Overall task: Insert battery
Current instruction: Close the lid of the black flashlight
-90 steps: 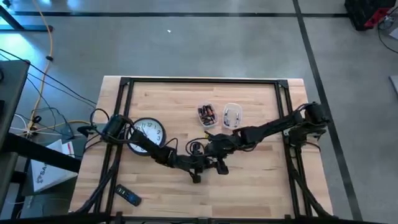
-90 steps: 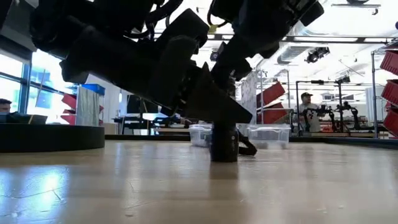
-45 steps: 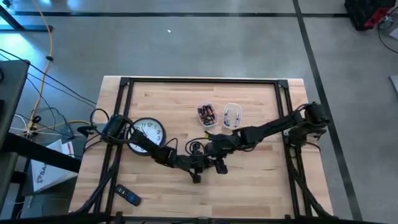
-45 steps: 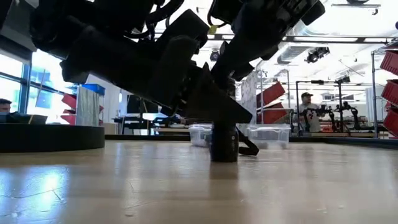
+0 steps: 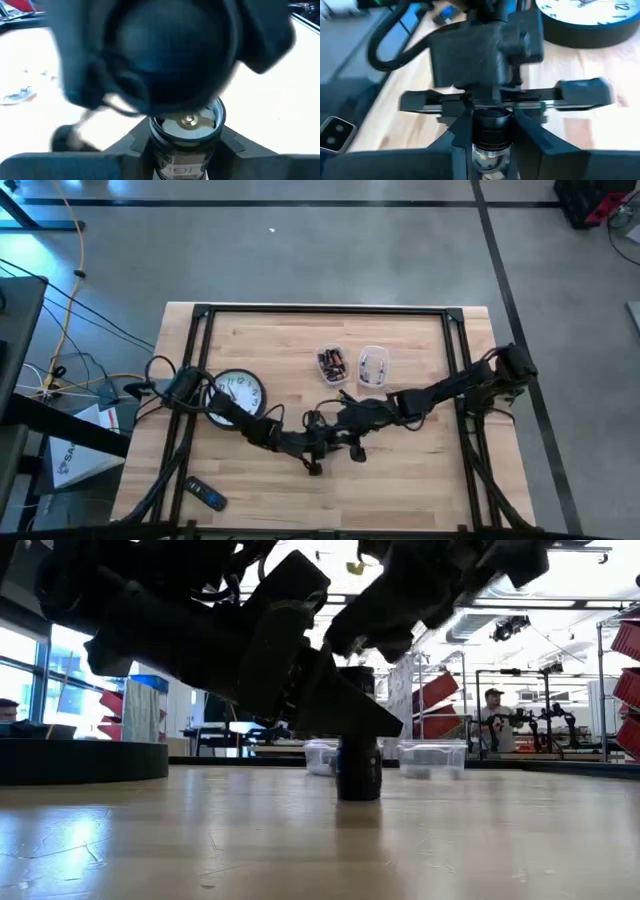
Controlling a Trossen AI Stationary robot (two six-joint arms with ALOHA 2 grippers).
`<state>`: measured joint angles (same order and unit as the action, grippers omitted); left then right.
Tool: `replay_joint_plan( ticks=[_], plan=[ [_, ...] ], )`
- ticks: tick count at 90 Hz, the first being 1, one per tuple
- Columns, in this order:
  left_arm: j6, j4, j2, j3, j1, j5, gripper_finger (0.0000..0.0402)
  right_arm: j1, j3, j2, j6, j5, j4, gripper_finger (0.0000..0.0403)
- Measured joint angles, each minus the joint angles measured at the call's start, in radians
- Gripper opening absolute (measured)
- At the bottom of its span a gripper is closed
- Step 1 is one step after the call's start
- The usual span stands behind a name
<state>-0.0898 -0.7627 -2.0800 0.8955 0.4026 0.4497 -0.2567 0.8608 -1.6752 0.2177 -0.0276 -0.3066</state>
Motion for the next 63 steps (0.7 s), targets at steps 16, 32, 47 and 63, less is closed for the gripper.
replay_joint_plan(
  ticks=[16,32,47,63],
  plan=[
    [0.004,-0.072,-0.021,-0.001,0.005,0.011,0.0098,-0.030,-0.166,-0.006,0.025,0.042,-0.383,0.0067],
    [0.026,-0.205,-0.069,-0.001,0.005,0.004,0.0098,-0.062,-0.266,-0.017,-0.033,0.094,-0.611,0.0067],
    [0.079,-0.234,-0.076,0.000,0.002,-0.033,0.0097,-0.066,-0.288,-0.105,-0.098,0.034,-0.794,0.0067],
    [0.094,-0.251,-0.076,0.000,-0.024,-0.179,0.0097,-0.010,-0.287,-0.233,-0.119,-0.155,-1.006,0.0067]
  ],
)
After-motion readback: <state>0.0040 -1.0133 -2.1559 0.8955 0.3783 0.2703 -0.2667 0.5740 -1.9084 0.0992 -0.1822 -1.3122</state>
